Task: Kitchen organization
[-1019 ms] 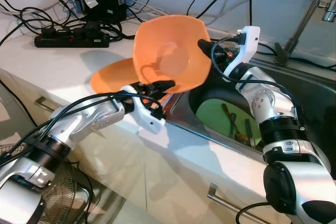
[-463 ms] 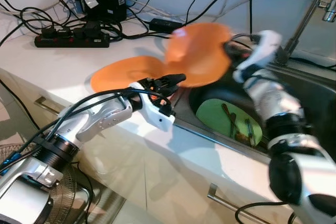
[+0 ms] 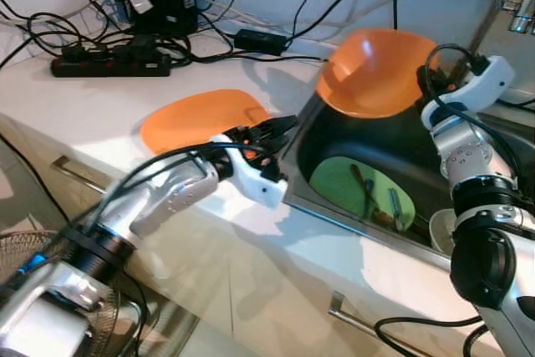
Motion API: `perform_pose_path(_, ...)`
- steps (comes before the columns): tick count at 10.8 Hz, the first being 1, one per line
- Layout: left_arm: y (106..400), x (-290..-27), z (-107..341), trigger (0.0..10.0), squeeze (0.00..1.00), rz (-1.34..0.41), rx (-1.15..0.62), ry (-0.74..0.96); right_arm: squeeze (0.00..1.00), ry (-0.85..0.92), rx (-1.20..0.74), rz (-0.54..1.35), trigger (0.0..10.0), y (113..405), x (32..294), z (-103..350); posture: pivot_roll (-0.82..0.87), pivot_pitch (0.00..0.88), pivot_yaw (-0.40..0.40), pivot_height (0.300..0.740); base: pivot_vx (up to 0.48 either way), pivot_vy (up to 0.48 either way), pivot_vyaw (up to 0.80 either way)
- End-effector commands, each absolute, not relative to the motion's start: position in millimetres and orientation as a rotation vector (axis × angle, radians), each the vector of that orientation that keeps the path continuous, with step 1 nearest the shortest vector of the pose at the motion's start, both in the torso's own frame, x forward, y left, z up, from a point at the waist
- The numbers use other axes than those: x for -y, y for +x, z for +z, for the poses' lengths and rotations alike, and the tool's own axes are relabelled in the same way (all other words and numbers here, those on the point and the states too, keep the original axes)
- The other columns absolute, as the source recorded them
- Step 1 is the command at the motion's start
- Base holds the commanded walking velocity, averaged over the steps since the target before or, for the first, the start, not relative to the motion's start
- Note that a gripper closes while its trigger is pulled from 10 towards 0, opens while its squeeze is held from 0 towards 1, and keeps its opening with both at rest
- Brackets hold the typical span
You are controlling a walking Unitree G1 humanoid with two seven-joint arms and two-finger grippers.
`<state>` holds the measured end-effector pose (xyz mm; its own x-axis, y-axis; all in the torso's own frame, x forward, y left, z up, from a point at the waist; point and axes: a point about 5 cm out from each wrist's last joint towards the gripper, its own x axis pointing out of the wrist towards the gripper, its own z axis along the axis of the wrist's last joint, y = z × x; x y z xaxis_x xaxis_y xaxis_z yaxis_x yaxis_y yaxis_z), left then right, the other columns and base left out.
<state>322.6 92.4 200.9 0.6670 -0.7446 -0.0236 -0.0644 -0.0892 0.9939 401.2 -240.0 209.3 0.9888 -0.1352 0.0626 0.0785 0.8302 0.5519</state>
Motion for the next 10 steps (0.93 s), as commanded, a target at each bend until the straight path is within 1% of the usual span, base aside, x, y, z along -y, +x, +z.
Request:
perform_pose_path(1,324,-95,203,10.0,0.00,-0.619,0.639,1.507,0.00,0.472,0.115,-0.178,10.0,398,252,211,0.25,0.000,-0.054,0.740,0.000,0.000,0.00)
perform_pose_path(2,325,-95,202,10.0,0.00,-0.596,0.604,1.440,0.00,0.393,0.097,-0.199,10.0,396,254,206,0.25,0.000,-0.052,0.740,0.000,0.000,0.00)
perform_pose_path(3,329,-95,203,10.0,0.00,-0.555,0.556,1.332,0.00,0.273,0.086,-0.232,10.0,393,256,199,0.25,0.000,-0.051,0.740,0.000,0.000,0.00)
perform_pose_path(4,332,-96,205,10.0,0.00,-0.502,0.502,1.182,0.00,0.184,0.055,-0.279,10.0,390,260,189,0.24,0.000,-0.050,0.740,0.000,0.000,0.00)
perform_pose_path(5,332,-97,205,10.0,0.00,-0.481,0.469,1.120,0.00,0.125,0.037,-0.279,10.0,388,259,184,0.25,0.000,-0.050,0.740,0.000,0.000,0.00)
perform_pose_path(6,333,-100,202,10.0,0.00,-0.460,0.421,1.058,0.00,0.010,-0.033,-0.268,10.0,387,254,171,0.25,0.000,-0.051,0.740,0.000,0.000,0.00)
perform_pose_path(7,332,-99,199,10.0,0.00,-0.446,0.382,0.955,0.00,-0.047,-0.094,-0.229,10.0,386,244,157,0.25,0.000,-0.050,0.740,0.000,0.000,0.00)
perform_pose_path(8,333,-93,197,10.0,0.00,-0.427,0.330,0.785,0.00,-0.056,-0.154,-0.195,10.0,384,233,142,0.25,0.000,-0.047,0.740,0.000,0.000,0.00)
perform_pose_path(10,331,-85,185,10.0,0.00,-0.434,0.252,0.611,0.00,-0.047,-0.215,-0.147,10.0,380,219,123,0.25,0.000,-0.050,0.740,0.000,0.000,0.00)
